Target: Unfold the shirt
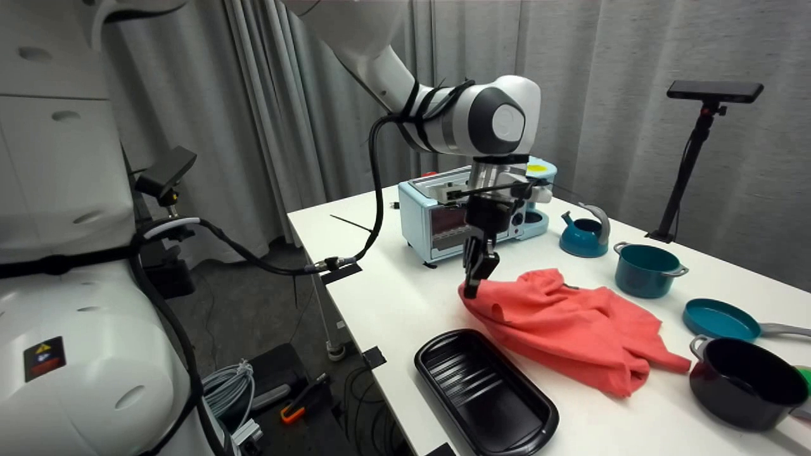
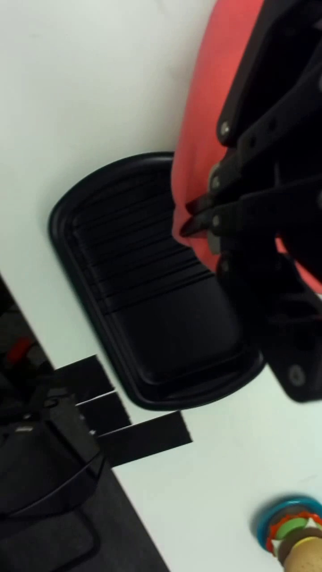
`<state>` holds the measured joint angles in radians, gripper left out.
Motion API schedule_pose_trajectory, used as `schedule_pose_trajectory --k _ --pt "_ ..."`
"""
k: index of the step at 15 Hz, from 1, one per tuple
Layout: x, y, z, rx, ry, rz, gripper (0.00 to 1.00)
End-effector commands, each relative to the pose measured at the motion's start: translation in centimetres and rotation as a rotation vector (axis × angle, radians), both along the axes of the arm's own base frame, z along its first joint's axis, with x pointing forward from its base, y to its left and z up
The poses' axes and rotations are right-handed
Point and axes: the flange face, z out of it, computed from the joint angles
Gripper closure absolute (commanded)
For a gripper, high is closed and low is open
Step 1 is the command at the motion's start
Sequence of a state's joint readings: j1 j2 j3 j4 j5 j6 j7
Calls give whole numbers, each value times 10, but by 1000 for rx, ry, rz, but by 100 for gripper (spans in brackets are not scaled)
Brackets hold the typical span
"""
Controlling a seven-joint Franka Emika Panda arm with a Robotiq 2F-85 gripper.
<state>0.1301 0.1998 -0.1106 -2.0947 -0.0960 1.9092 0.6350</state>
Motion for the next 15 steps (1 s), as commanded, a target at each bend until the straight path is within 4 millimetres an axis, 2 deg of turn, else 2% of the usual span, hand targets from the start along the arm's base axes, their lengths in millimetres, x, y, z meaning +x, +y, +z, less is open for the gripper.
schedule_pose_trajectory --k 1,3,7,10,12,15 --pt "-35 14 -23 -26 151 -24 76" --pt "-43 18 -37 -41 198 -41 68" --pt "-43 21 -46 -42 213 -72 36" --pt "-24 19 -37 -40 91 -102 12" --pt "-3 20 -30 -30 -16 -133 0" --pt "31 19 -22 -18 -147 -193 0"
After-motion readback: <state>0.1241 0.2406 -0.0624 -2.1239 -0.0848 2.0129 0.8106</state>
